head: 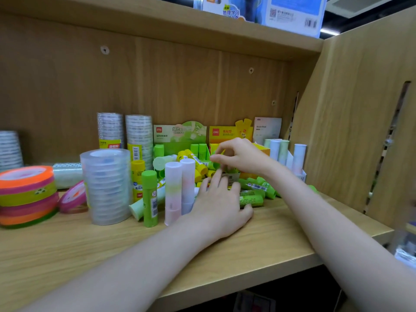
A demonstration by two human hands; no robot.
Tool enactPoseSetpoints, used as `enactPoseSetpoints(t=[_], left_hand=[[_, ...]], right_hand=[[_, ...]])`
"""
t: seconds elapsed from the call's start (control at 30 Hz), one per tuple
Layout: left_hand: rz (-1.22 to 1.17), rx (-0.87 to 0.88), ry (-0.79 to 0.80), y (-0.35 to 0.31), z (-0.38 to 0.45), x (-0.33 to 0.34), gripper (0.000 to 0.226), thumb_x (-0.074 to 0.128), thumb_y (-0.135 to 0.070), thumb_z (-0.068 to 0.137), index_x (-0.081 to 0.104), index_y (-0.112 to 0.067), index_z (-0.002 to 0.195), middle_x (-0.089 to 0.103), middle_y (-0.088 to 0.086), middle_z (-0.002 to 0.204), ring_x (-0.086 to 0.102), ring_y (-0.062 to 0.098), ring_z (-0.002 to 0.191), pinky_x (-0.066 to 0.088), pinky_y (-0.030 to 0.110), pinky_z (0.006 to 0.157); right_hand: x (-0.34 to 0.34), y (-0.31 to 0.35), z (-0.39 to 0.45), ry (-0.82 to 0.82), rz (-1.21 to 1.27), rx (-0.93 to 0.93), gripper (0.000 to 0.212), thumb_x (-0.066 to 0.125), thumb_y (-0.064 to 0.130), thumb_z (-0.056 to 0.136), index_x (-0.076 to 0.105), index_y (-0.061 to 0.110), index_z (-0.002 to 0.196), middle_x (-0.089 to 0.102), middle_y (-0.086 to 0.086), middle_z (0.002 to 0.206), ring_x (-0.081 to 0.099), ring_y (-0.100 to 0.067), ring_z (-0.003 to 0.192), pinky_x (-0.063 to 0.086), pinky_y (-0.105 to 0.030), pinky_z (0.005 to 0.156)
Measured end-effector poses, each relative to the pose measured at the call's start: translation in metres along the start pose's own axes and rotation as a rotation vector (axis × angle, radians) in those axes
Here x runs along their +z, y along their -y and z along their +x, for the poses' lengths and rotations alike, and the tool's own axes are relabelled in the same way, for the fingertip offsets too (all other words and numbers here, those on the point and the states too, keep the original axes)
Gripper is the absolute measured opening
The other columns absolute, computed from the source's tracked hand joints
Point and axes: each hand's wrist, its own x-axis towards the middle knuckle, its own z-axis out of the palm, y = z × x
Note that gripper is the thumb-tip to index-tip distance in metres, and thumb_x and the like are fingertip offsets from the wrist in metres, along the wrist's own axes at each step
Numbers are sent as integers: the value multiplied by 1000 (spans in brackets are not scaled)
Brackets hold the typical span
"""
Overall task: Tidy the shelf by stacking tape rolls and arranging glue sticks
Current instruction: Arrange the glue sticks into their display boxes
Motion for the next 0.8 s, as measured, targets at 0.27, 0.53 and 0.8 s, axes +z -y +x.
enactPoseSetpoints(t=[0.27, 0.53, 0.8], left_hand=[[126, 60, -53, -3, -5, -5, 43, 35, -35, 96, 45, -9, 128, 45, 10, 134, 36, 25, 127, 26, 34, 105], [72, 238, -58, 10, -38, -27, 47, 34, -25, 98, 30, -13, 143, 25, 7, 151, 25, 19, 138, 18, 26, 109], [297, 464, -496, 32, -63, -61, 23, 47, -21, 78, 67, -16, 89, 67, 1, 102, 55, 20, 96, 35, 34, 85]], right_hand=[[2, 9, -1, 42, 208, 156, 11, 60, 24, 89, 61, 13, 90, 58, 3, 58, 51, 6, 40, 36, -8, 41], [-6, 7, -14, -120, 285, 312, 20, 68, 17, 82, 58, 14, 98, 58, 2, 68, 53, -6, 51, 36, -9, 36], [7, 14, -17, -60, 96, 239, 14, 68, 12, 75, 55, 14, 79, 55, 1, 77, 49, -14, 73, 36, -19, 54]])
